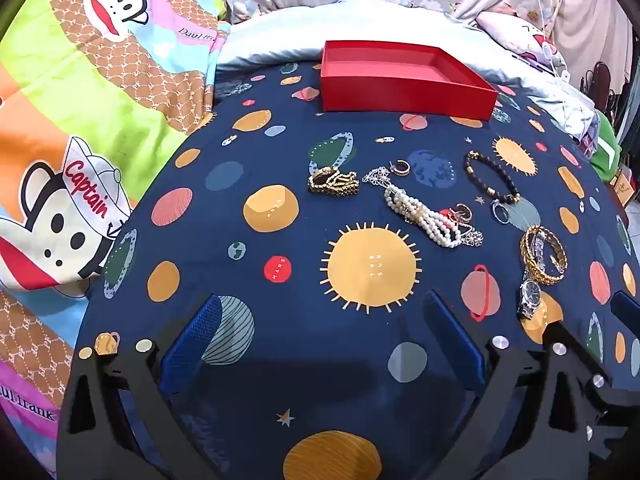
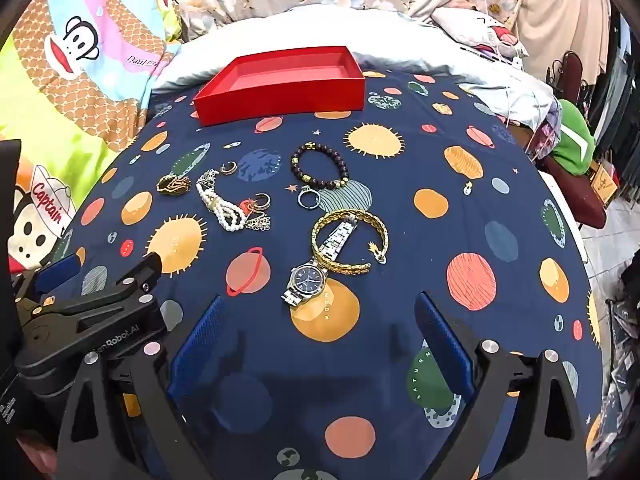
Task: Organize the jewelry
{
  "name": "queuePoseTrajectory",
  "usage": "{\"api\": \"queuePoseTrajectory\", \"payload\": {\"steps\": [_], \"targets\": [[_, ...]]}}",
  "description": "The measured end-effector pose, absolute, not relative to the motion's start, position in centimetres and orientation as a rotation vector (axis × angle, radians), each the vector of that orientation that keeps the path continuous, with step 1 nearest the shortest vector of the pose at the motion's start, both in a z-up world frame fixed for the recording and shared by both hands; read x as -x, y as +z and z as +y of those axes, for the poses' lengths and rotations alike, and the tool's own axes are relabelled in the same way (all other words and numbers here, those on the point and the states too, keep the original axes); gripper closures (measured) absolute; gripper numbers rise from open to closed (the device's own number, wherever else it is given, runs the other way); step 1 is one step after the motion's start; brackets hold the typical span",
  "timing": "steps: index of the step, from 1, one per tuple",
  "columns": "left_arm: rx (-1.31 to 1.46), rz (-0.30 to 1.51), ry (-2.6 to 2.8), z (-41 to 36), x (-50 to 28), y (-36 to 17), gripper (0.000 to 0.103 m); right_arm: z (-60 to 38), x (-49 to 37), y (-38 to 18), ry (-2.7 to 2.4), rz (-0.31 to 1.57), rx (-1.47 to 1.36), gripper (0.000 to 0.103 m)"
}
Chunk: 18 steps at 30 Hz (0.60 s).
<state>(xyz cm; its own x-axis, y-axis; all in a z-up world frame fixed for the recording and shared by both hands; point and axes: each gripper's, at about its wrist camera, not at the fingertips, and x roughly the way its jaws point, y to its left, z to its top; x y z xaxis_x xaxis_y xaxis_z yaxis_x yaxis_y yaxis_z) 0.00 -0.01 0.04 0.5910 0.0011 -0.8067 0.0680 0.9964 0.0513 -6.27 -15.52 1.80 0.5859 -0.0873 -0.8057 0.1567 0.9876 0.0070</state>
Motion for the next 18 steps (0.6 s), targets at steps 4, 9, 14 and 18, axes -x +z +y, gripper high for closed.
{"api": "queuePoseTrajectory", "payload": {"steps": [4, 9, 14, 18], "targets": [[-0.085, 0.931, -0.034, -0.15, -0.36, 0.05, 0.005, -15.97, 6.45, 1.85, -0.136, 0.937, -0.109, 0.010], [-0.074, 0.920, -0.033, -0.08, 0.35, 0.47, 0.005, -15.76, 6.13, 1.68, -0.138, 0.947, -0.105, 0.010], [-0.075, 0.922, -0.036, 0.02, 0.18, 0.33, 0.005, -15.89, 6.31, 1.56, -0.135, 0.947, -0.110, 0.010], [-0.078, 0.921, -0.037, -0.01, 0.29, 0.54, 0.005, -15.81, 6.41, 1.65, -0.138, 0.946, -0.111, 0.010]]}}
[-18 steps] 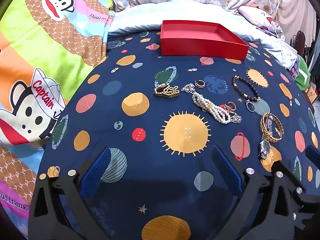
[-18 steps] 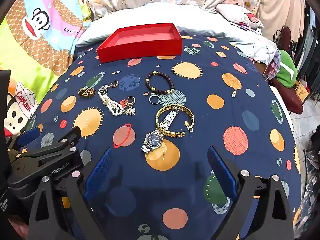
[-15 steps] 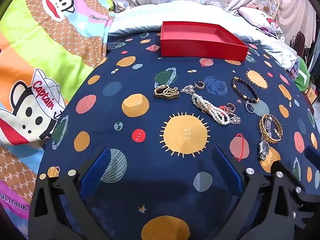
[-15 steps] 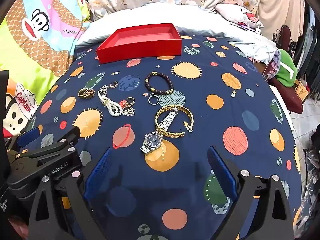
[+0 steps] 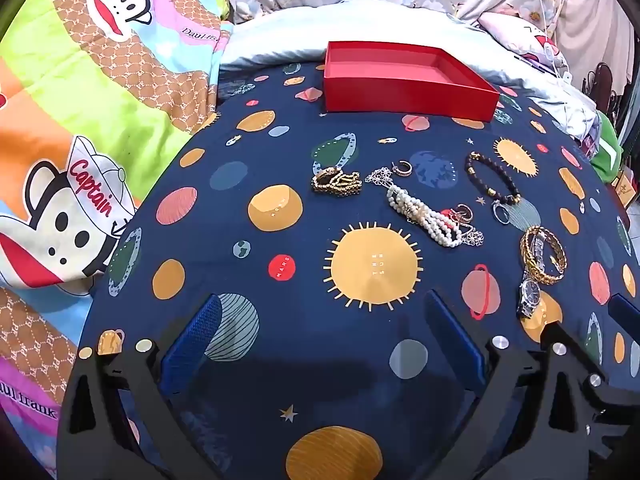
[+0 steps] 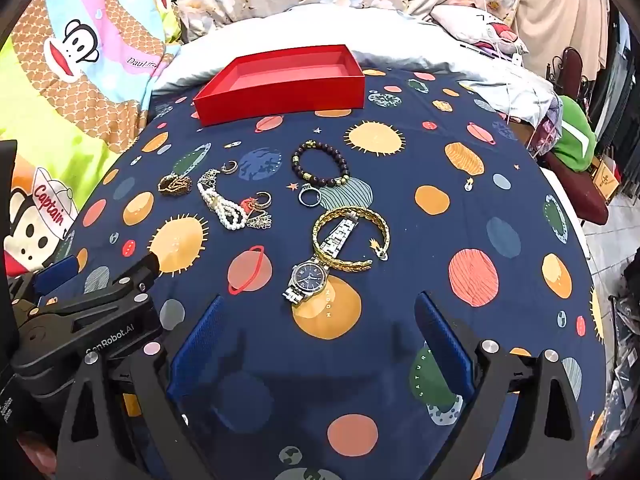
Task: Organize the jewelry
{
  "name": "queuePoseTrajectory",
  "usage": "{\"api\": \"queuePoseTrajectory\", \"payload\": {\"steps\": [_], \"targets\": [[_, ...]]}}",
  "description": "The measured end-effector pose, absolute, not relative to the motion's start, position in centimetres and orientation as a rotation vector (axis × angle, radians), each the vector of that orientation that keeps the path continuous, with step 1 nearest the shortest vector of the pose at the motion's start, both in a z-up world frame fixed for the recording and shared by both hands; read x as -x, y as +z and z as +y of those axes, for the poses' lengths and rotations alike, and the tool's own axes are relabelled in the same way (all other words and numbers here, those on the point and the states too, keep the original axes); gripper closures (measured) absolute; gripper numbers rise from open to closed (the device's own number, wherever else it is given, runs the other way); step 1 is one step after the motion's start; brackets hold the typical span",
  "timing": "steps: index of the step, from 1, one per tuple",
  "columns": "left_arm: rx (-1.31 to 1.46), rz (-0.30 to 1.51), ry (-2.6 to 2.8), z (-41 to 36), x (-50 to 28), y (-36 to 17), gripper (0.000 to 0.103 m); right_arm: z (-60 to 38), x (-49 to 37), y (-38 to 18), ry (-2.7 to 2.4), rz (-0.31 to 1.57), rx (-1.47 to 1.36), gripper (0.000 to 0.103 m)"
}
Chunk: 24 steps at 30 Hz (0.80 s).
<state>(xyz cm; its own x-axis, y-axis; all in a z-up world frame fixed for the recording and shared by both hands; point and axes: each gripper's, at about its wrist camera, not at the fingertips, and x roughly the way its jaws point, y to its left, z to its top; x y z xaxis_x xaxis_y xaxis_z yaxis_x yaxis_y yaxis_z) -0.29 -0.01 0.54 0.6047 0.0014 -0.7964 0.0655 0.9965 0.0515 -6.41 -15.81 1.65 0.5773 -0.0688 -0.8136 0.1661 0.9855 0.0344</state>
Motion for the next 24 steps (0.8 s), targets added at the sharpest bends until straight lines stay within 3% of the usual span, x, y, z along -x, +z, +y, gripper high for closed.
{"api": "queuePoseTrajectory", "payload": {"steps": [24], "targets": [[-0.070, 0.922, -0.037, 0.35, 0.38, 0.36, 0.005, -15.33, 6.63, 2.12, -0.140, 0.939, -0.102, 0.010]]}}
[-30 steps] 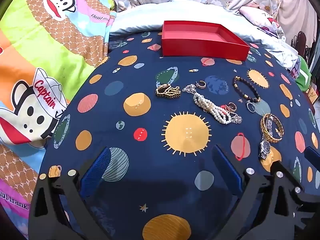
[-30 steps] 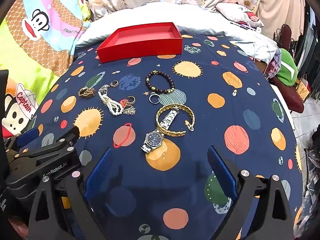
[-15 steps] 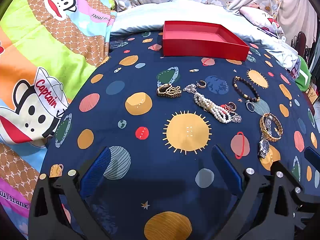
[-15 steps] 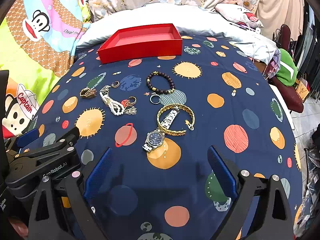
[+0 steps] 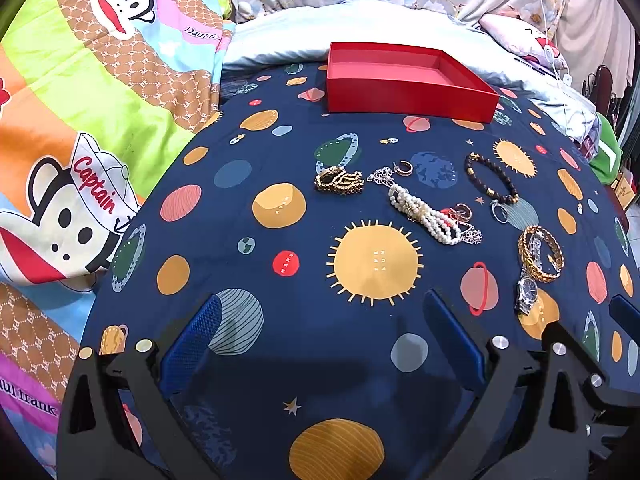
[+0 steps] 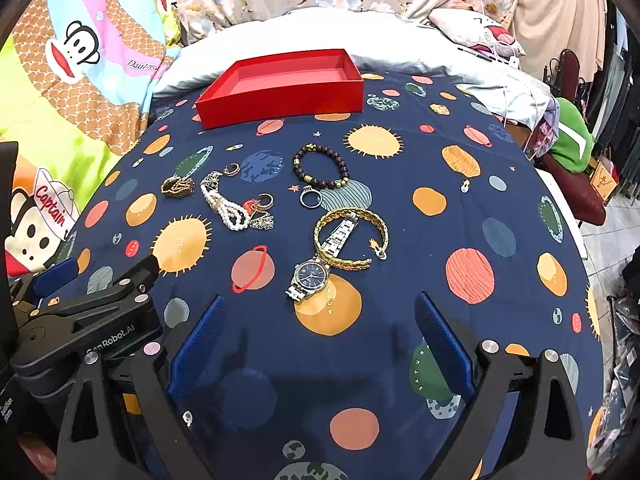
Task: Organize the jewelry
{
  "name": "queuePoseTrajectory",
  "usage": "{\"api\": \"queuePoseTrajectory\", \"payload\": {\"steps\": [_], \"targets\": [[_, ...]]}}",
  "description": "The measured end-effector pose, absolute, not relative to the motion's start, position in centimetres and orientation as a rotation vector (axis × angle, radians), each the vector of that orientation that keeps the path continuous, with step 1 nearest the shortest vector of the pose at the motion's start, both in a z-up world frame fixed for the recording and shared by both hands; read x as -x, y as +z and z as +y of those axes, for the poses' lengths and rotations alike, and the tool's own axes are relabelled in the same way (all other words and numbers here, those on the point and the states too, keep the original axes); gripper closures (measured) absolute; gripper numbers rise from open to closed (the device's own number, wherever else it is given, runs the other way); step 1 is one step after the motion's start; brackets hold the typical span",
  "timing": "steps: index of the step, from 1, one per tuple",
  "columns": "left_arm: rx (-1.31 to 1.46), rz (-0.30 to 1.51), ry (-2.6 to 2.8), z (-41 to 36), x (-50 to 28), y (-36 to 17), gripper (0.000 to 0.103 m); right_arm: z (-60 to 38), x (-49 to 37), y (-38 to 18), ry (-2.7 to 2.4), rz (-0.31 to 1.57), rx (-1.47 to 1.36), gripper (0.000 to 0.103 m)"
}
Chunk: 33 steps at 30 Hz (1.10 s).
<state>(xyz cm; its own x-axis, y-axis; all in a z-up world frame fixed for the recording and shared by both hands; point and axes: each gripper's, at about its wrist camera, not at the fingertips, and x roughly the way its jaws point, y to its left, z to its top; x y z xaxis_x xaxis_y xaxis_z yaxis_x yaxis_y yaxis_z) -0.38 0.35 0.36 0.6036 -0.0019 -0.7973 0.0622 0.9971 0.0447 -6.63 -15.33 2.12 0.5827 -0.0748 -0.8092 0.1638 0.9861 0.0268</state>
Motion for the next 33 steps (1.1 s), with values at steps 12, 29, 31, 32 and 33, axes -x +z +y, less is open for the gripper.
{"api": "queuePoseTrajectory", "payload": {"steps": [12, 29, 31, 32, 33], "targets": [[-0.071, 0.923, -0.037, 0.5, 0.5, 0.5, 0.005, -15.3, 6.7, 2.1, -0.138, 0.939, -0.104, 0.010], [-0.072, 0.917, -0.037, 0.9, 0.7, 0.8, 0.005, -15.6, 6.7, 2.0, -0.138, 0.941, -0.108, 0.010], [-0.073, 0.918, -0.035, 0.8, 0.7, 0.7, 0.005, -15.5, 6.7, 1.9, -0.138, 0.941, -0.108, 0.010], [-0.073, 0.918, -0.035, 0.8, 0.7, 0.7, 0.005, -15.5, 6.7, 2.0, -0.137, 0.941, -0.108, 0.010], [-0.074, 0.919, -0.034, 0.7, 0.6, 0.7, 0.005, -15.6, 6.7, 2.0, -0.137, 0.942, -0.110, 0.010]]}}
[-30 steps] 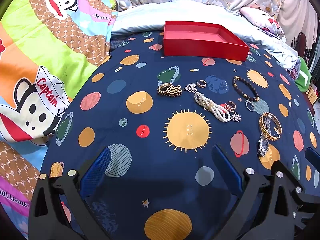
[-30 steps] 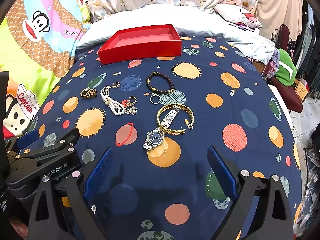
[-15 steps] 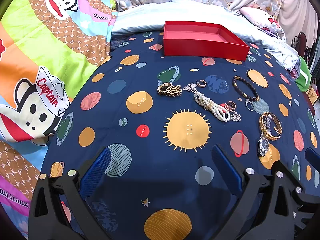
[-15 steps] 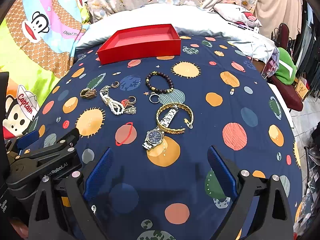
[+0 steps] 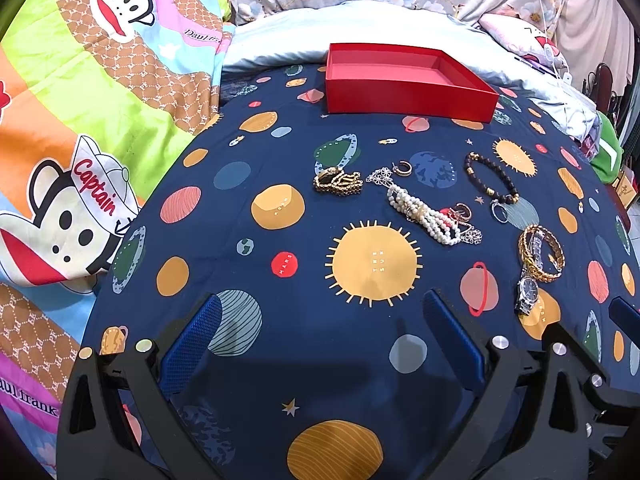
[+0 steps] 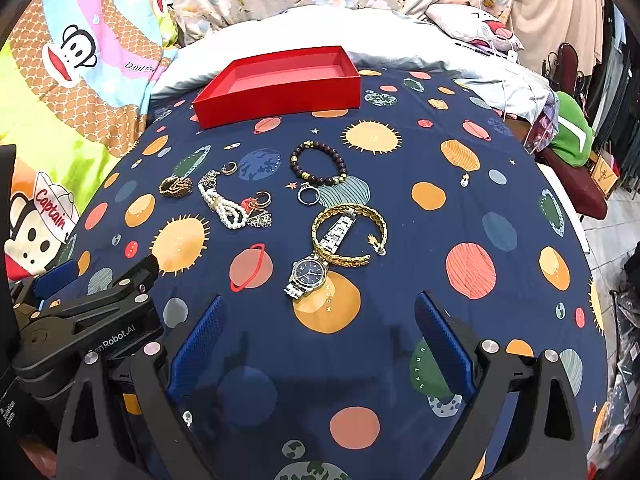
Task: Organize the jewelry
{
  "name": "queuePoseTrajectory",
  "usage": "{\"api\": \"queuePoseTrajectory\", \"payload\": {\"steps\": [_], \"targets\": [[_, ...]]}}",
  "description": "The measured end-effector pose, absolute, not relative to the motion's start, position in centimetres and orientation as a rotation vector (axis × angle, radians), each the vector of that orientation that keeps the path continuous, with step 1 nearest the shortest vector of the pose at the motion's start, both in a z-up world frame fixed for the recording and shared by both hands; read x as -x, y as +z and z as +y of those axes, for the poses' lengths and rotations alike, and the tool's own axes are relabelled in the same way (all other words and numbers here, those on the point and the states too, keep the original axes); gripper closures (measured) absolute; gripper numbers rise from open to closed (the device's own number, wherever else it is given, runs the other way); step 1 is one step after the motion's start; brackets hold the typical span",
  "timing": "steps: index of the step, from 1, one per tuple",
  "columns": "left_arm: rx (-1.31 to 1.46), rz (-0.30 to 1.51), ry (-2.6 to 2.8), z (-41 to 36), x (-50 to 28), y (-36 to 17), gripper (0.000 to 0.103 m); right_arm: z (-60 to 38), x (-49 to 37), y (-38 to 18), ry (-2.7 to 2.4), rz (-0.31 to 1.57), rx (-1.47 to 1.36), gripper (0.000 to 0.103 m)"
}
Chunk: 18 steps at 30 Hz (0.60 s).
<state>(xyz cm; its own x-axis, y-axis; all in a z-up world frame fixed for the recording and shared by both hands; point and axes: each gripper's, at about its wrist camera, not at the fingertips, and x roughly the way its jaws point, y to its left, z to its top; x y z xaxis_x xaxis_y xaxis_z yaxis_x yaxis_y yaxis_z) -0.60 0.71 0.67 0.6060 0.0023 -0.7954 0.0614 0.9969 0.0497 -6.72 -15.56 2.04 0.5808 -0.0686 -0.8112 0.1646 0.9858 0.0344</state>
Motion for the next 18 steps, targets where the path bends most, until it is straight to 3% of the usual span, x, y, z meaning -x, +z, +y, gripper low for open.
{"api": "queuePoseTrajectory", "payload": {"steps": [18], "targets": [[-0.077, 0.920, -0.033, 0.66, 0.62, 0.62, 0.005, -15.58, 6.58, 1.91, -0.134, 0.946, -0.116, 0.010]]}}
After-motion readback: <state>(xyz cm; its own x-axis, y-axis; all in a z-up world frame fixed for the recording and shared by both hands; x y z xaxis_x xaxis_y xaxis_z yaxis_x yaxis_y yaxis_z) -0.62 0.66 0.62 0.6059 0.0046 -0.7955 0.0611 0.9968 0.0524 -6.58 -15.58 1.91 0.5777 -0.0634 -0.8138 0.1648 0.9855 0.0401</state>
